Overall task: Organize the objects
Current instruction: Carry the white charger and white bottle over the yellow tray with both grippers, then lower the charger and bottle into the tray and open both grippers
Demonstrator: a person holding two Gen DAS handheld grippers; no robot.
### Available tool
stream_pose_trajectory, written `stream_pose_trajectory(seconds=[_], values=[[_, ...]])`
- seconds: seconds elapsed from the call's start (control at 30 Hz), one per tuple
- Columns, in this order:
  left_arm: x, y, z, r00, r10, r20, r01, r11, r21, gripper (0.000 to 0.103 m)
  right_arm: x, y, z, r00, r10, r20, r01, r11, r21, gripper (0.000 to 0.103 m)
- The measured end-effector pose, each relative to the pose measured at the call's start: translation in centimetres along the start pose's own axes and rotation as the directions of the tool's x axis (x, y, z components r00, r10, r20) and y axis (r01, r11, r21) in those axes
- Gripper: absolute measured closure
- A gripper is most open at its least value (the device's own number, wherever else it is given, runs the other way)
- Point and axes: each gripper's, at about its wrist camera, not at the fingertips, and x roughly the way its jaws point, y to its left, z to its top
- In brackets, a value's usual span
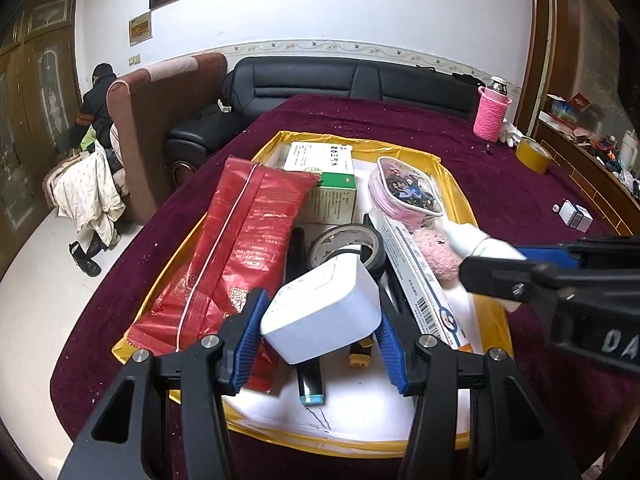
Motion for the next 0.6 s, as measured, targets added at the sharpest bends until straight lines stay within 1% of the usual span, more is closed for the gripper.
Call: stream_pose_trajectory(seconds=[0.13,0.3,0.57,0.6], values=[[-0.1,0.4,0.0,1.000,-0.018,0.014,0.018,1.000,-0.013,0.051,1.3,0.5,0.0,1.000,-0.005,-0.020,0.005,1.000,-0.007,0.074],[0.0,0.5,0.0,1.000,-0.025,0.019,0.025,1.000,-0.009,0.051,2.1,0.6,0.1,1.000,-0.003,-0.024,0.003,1.000,-0.009,0.074],[0.3,0.2,0.3,0.999,0.001,0.038,-0.002,1.000,0.016,0.051,2.6,0.4,0.3,1.000,-0.008,-0.024,0.008,1.000,0.009,0.074],[0.3,0.2,0.3,0.999,0.002,0.039,-0.002,1.000,0.015,0.050,2.8,0.2,0.4,1.000,-0.009,-0.025,0.010,1.000,0.013,0.074]])
